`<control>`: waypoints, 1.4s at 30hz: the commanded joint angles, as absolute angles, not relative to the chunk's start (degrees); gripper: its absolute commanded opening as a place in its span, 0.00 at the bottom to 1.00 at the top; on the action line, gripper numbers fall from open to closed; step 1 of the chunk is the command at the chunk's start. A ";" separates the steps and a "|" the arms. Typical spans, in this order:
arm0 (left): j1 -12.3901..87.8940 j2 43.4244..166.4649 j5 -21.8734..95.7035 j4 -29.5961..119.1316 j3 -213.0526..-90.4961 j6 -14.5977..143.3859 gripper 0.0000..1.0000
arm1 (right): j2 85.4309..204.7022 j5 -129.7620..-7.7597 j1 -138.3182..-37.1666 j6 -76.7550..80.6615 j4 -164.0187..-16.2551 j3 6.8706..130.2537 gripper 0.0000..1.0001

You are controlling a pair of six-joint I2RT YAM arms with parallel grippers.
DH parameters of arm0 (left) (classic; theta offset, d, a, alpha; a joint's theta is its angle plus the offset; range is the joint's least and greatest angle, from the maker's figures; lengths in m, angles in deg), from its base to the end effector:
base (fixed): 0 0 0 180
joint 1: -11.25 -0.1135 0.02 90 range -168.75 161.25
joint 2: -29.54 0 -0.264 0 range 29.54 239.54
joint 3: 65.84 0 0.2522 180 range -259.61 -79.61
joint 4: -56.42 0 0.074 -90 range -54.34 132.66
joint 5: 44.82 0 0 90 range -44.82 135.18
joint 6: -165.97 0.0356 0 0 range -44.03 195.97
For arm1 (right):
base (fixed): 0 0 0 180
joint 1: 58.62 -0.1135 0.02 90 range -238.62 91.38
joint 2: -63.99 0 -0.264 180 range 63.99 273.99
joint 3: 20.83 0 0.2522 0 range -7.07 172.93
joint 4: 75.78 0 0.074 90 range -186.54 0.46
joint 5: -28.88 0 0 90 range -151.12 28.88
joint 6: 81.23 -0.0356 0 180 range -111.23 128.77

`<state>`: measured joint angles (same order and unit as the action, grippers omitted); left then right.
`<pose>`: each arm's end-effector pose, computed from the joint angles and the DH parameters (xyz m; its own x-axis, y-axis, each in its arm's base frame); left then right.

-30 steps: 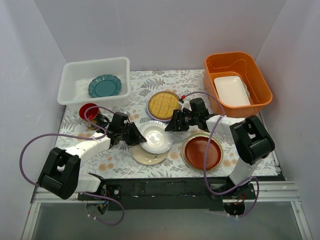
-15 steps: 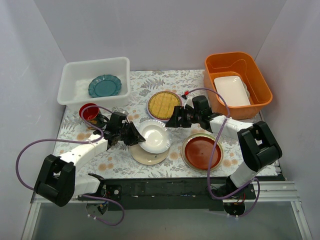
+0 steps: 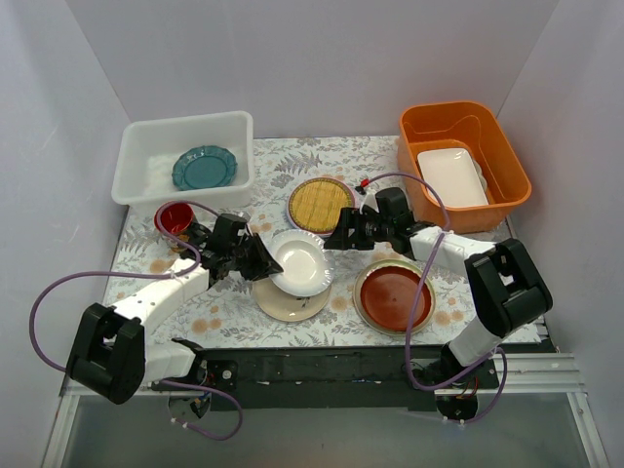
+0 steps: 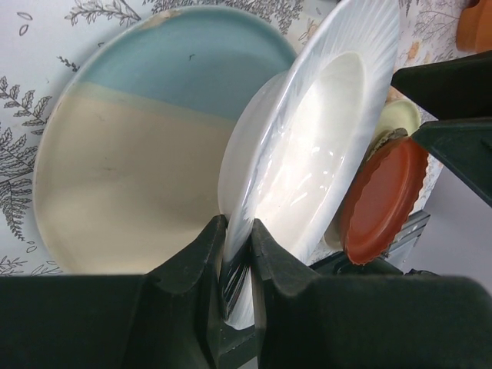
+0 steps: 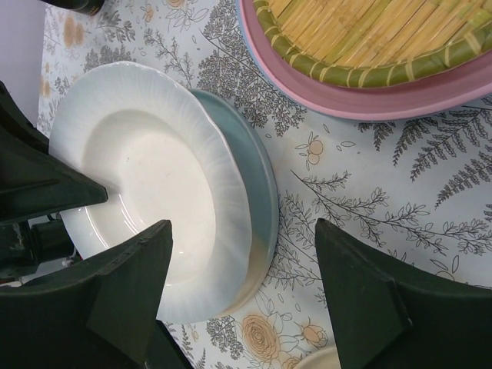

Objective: Place the plates into the plastic bin on the countertop
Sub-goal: Pick up the plate at the center of the board.

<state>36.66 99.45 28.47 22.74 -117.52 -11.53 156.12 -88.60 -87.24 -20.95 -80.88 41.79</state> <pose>0.2084 -0.1103 0.1975 -0.6017 -0.7735 0.1992 -0.6853 0.3718 -0.6262 0.2872 0.1755 0.1931 -0.8090 0.0596 -0.5848 -0.4114 0.6532 0.6356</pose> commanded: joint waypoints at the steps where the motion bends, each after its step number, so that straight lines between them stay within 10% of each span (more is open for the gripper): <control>1: 37.01 97.65 28.12 23.77 -123.37 -10.16 0.00 | 152.93 -88.02 -87.36 -19.97 -80.84 41.35 0.82; 42: 34.55 121.91 27.07 21.31 -153.51 -4.71 0.00 | 146.16 -86.70 -86.56 -17.86 -85.15 42.76 0.83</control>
<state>35.52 122.22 29.93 18.68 -147.24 -5.52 147.91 -86.59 -86.93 -19.02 -85.60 41.79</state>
